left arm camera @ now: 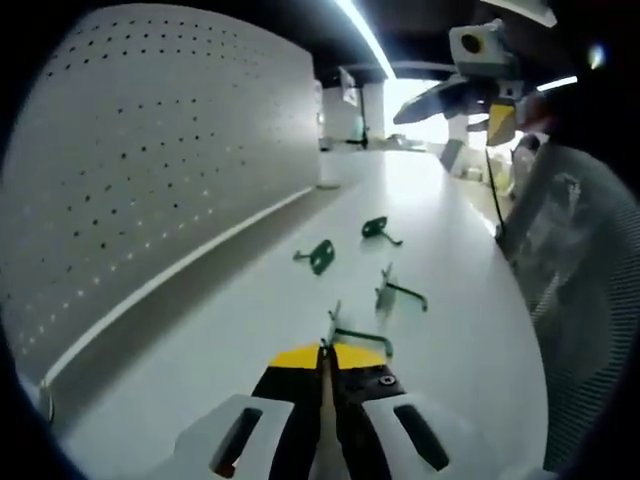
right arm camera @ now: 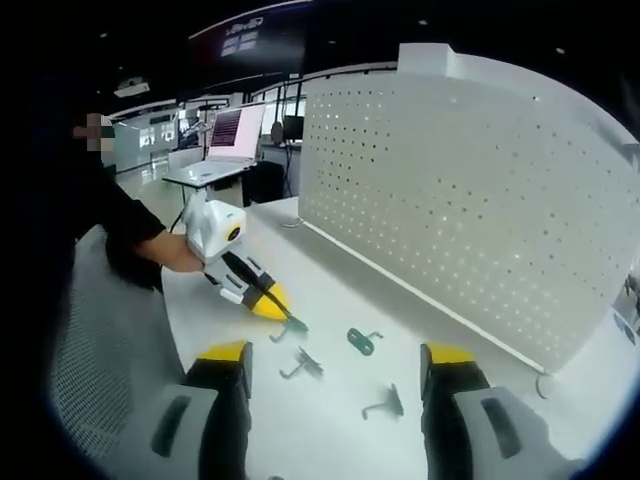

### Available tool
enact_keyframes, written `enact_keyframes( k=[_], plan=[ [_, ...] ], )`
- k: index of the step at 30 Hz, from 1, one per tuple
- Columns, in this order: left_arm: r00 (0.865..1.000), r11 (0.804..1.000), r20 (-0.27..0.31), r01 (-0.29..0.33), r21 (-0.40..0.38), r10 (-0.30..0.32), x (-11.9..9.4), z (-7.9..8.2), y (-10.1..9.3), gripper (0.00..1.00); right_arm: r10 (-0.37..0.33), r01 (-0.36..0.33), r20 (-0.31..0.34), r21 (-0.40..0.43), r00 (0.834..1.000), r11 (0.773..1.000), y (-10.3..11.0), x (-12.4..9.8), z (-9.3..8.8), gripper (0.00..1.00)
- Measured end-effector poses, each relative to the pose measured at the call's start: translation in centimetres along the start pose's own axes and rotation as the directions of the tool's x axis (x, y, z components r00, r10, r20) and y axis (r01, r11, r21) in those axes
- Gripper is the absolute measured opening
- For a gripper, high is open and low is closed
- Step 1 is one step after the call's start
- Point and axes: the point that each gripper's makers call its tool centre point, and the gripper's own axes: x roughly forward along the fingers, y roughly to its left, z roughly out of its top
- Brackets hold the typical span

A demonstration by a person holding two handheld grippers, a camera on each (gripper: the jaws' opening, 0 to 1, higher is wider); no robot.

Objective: Insert the hook assembly into the mounting plate slot until the hook locks in place.

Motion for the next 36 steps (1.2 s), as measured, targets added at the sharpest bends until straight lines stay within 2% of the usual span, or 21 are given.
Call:
enact_keyframes(
  k=[19,31,36],
  plan=[
    [0.999,0.999,0.036,-0.029,0.016,0.028,-1.1,1.5,0.5,0.03,0.029,-0.029,0.032,-0.018,0.999,0.999,1.1,0.8,1.0,0.66],
    [0.998,0.999,0.035,-0.045,-0.012,0.045,-1.4,1.9,1.0,0.01,0.06,-0.059,0.051,-0.03,0.997,0.998,2.1,1.5,1.6,0.66],
    [0.997,0.998,0.04,-0.057,-0.034,0.059,-1.9,2.8,1.4,0.01,0.078,-0.076,0.051,-0.037,0.996,0.996,2.9,2.0,1.6,0.66]
  ],
)
